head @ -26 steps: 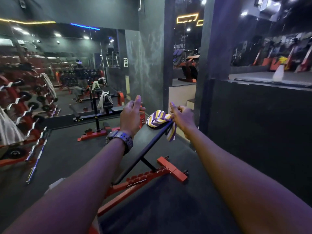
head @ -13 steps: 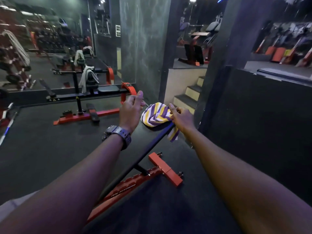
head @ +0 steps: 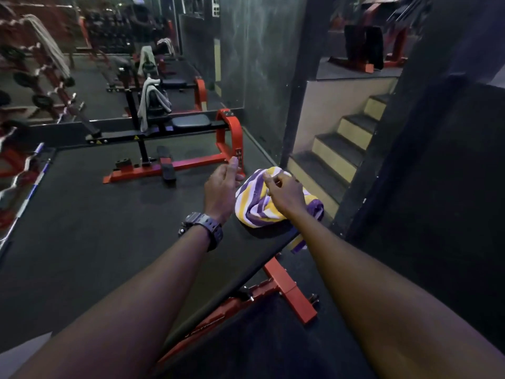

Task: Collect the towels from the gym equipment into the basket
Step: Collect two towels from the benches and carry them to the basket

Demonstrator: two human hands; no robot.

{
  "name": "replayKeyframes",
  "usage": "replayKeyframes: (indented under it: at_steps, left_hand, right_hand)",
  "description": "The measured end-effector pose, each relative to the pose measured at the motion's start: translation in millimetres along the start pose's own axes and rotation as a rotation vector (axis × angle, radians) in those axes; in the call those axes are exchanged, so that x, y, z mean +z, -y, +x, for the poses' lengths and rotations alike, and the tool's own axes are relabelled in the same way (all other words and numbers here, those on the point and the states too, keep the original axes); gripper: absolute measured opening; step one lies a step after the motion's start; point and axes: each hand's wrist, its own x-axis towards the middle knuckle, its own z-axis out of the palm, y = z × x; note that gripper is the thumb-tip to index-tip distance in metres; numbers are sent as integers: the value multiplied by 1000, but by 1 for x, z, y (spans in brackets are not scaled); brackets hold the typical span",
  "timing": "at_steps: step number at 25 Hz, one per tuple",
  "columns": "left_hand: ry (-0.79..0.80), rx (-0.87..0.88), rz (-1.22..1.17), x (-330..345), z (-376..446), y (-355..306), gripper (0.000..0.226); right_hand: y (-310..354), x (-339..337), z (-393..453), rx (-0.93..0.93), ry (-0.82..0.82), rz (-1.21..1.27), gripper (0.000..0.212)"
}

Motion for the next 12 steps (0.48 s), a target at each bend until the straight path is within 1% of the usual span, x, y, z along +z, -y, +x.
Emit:
replayKeyframes:
  at_steps: [2,5,8,9,10,11,12]
  left_hand:
    - [-35,-26,24,22,27,18,60]
    - [-58,-74,25,46,63,49,55]
    - [-84,-116,8,63,96,83,54]
    - [-86,-126,1,67,106,94,54]
    - [-89,-136,-1,71,115,104,54]
    - [-88,-145,4,73,121,113,54]
    - [-91,-150,7,74,126,120,55]
  right_hand:
    - [-24,16,37,-16,67,-39,46]
    - [-51,44,79,-24,141,-84,47]
    - [-68,73,112,-52,186,-169,37]
    - [-74,79,122,-95,181,-226,36]
    - [-84,85,130,-196,174,-331,40]
    - [-94,90,135,-336,198,-491,56]
    - [-103,94,137,-470,277,-667,82]
